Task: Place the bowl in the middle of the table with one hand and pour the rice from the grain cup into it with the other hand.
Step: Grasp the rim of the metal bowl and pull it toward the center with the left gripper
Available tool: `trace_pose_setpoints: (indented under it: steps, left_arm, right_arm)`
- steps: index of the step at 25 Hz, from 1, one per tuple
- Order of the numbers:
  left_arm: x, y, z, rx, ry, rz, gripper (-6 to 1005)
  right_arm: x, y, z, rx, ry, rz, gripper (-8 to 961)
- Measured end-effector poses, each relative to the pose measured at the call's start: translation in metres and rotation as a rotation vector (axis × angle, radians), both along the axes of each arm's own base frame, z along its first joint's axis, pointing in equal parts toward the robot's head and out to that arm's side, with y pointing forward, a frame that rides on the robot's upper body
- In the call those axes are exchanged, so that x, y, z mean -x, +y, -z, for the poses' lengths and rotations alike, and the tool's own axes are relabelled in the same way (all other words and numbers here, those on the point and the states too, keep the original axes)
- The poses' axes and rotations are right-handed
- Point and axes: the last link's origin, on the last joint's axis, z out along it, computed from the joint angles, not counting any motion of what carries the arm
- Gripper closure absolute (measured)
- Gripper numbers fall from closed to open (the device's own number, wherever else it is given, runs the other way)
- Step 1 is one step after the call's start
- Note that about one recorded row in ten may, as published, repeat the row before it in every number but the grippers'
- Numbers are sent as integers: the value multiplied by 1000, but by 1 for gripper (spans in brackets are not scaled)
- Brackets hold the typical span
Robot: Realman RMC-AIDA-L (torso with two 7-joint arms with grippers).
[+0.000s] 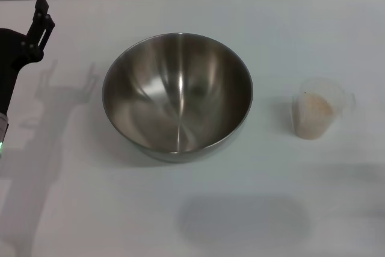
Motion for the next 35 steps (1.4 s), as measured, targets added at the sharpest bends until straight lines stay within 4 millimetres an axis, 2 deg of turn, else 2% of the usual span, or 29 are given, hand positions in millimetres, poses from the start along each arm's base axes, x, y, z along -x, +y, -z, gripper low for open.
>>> trace_pose_setpoints:
  steps: [8, 12, 15, 17, 18, 20, 22, 24, 25, 29, 30, 34, 35]
  left_arm:
    - [1, -4, -4, -20, -8, 1, 185]
    - [-3, 1, -6, -14, -10, -6, 184]
    - [-22, 20, -12, 55, 23, -57, 184]
    - [-29, 24, -15, 70, 32, -64, 184]
    - [-56, 36, -26, 158, 62, -104, 184]
    - [-62, 38, -29, 176, 63, -113, 183]
    - [-76, 45, -36, 307, 81, -199, 183]
    - [-81, 46, -38, 353, 91, -227, 183]
    - [-93, 46, -42, 423, 100, -259, 183]
    - [-100, 44, -46, 497, 88, -287, 182]
    - [-106, 42, -52, 571, 80, -303, 182]
    - [-105, 41, -52, 612, 78, -312, 182]
    - [-102, 40, -49, 692, 75, -333, 182]
  right_arm:
    - [1, 0, 0, -5, 1, -7, 117]
    - [2, 0, -1, -8, 1, -10, 117]
    - [2, -1, -1, -11, 1, -13, 117]
    - [2, -1, -1, -13, 0, -15, 117]
    - [3, -1, -1, -13, 1, -16, 118]
    - [3, -1, -2, -15, 0, -18, 118]
    - [3, -1, -2, -16, 0, -19, 118]
    - [3, -1, -2, -17, 1, -20, 117]
    - [3, -1, -2, -17, 1, -20, 116]
    - [3, -1, -2, -17, 1, -20, 116]
    - [3, -1, -2, -17, 1, -19, 116]
    - [3, -1, -1, -13, 1, -18, 118]
    - [3, -1, -1, -11, 1, -19, 117]
